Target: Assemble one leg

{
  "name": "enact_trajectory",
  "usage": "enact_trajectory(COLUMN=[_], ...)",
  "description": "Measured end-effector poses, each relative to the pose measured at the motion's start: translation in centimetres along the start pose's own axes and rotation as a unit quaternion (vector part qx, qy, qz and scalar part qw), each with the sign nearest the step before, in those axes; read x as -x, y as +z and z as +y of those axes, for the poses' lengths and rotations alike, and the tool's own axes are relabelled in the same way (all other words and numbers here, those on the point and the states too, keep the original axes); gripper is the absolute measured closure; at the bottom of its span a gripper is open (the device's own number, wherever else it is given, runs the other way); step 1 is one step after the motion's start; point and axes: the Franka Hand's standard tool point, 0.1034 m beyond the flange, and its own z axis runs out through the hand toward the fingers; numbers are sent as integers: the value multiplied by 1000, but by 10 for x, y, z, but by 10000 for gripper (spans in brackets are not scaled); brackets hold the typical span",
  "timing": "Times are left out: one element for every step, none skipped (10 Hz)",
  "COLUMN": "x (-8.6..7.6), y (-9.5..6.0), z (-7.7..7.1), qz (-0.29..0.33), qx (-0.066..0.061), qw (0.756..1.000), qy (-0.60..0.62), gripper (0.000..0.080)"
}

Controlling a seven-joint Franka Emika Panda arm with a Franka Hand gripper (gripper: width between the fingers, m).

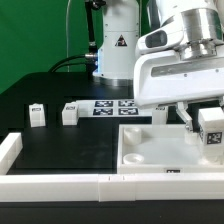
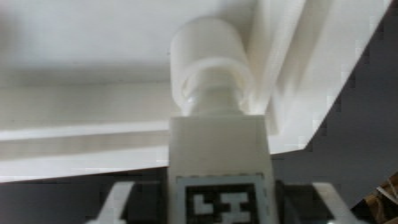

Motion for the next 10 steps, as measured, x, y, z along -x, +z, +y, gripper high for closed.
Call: enact_trajectory(x=[1,2,6,6,9,8,11,11,11,11], y=[1,1,3,4,5,6,7,7,7,7], z=[-2,-1,0,1,3,2,2,2,2,2], qz=[-1,3,3,6,3,-5,-10,-10,-11,-11], qx=[-1,0,0,1,2,1,0,1,1,1], qw=[1000,1000,1000,1000,1000,1000,1000,1000,1000,1000], qy=[-1,-1,-1,0,1,1,1,2,2,2], gripper=[509,509,509,509,509,509,509,283,185,185])
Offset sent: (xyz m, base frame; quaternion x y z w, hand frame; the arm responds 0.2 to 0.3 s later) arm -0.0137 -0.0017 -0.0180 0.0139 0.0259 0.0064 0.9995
